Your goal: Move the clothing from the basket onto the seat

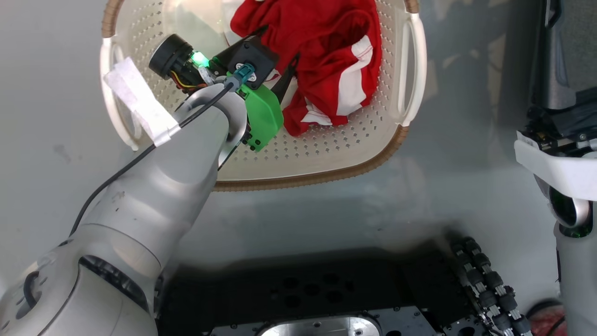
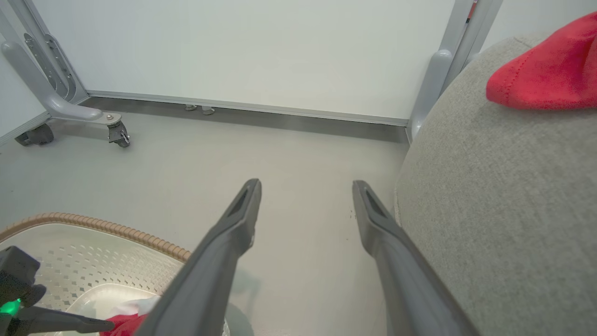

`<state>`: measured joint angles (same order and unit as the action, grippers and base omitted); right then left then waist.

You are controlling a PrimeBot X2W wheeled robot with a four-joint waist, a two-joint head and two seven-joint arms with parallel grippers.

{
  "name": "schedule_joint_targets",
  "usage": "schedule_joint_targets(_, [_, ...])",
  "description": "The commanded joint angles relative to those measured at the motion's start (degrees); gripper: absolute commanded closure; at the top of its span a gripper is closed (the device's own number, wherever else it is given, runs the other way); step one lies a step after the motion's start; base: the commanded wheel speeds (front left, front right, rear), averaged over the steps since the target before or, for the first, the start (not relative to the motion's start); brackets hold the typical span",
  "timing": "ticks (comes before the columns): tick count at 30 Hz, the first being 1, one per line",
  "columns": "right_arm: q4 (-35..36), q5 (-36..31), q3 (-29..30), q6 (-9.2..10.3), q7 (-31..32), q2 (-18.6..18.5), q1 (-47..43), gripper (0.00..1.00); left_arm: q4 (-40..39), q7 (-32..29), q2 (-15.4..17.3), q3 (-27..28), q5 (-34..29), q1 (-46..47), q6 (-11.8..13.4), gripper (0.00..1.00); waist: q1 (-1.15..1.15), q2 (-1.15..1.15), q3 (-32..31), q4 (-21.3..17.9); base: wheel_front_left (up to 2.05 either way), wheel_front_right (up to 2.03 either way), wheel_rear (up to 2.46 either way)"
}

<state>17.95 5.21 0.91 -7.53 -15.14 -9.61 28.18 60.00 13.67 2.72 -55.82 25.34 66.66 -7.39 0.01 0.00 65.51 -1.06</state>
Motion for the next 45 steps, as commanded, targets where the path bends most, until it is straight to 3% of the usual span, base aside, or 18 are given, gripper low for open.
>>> schedule_joint_targets(1, [0.41, -0.05, -0.31, 0.08, -0.01, 0.22, -0.82, 0.0, 0.95, -0.12, 0.33, -0.81, 0.56, 1.65, 0.0, 0.0, -0.01, 0.0, 0.38, -0.83, 0.0, 0.0, 0.0])
schedule_joint_targets(9, [1.25, 0.21, -1.34, 0.08, -0.01, 0.58, -3.13, 0.0, 5.28, -3.06, 0.34, -4.9, 1.77, 3.33, 3.83, 0.0, -0.01, 0.0, 0.43, -2.44, 0.0, 0.0, 0.0])
schedule_joint_targets(18, [2.03, 0.56, -2.12, 0.08, -0.01, 0.19, -4.5, 0.0, 7.34, -6.94, 0.31, -7.92, 4.64, 2.92, 5.09, 0.0, -0.01, 0.0, 0.23, -3.36, 0.0, 0.0, 0.0])
schedule_joint_targets(25, [2.88, 0.72, -1.92, 0.08, -0.01, 0.04, -5.89, 0.0, 7.69, -10.33, 0.32, -9.07, 7.15, 1.66, 7.6, 0.0, -0.01, 0.0, 0.1, -3.37, 0.0, 0.0, 0.0])
schedule_joint_targets(32, [3.45, 0.99, -1.84, 0.08, -0.01, -0.23, -7.73, 0.0, 9.59, -10.0, 0.32, -10.26, 8.42, 2.6, 10.18, 0.0, -0.01, 0.0, 0.39, -2.99, 0.0, 0.0, 0.0])
schedule_joint_targets(36, [3.85, 1.25, -1.96, 0.08, -0.01, -0.44, -7.96, 0.0, 10.03, -9.14, 0.32, -10.78, 9.16, 2.56, 9.81, 0.0, -0.01, 0.0, 0.35, -3.0, 0.0, 0.0, 0.0])
schedule_joint_targets(37, [3.9, 1.36, -2.01, 0.08, -0.01, -0.59, -8.03, 0.0, 10.11, -9.08, 0.32, -10.84, 9.32, 2.5, 9.44, 0.51, -0.01, 0.0, 0.34, -3.03, 0.0, 0.0, 0.0])
schedule_joint_targets(38, [4.0, 1.48, -1.98, 0.08, -0.01, -0.74, -8.05, 0.0, 10.19, -9.01, 0.32, -10.83, 9.64, 2.47, 9.18, 0.9, -0.01, 0.0, 0.35, -3.05, 0.0, 0.0, 0.0])
schedule_joint_targets(39, [4.04, 1.55, -1.88, 0.08, -0.01, -0.83, -8.02, 0.0, 10.29, -8.86, 0.32, -10.89, 9.86, 2.52, 9.05, 1.0, -0.01, 0.0, 0.37, -3.05, 0.0, 0.0, 0.0])
schedule_joint_targets(45, [3.77, 1.89, -1.23, 0.08, -0.01, -0.94, -7.18, 0.0, 9.91, -6.96, 0.3, -11.91, 10.67, 2.54, 8.37, 1.0, -0.01, 0.0, 0.5, -2.47, 0.0, 0.0, 0.0])
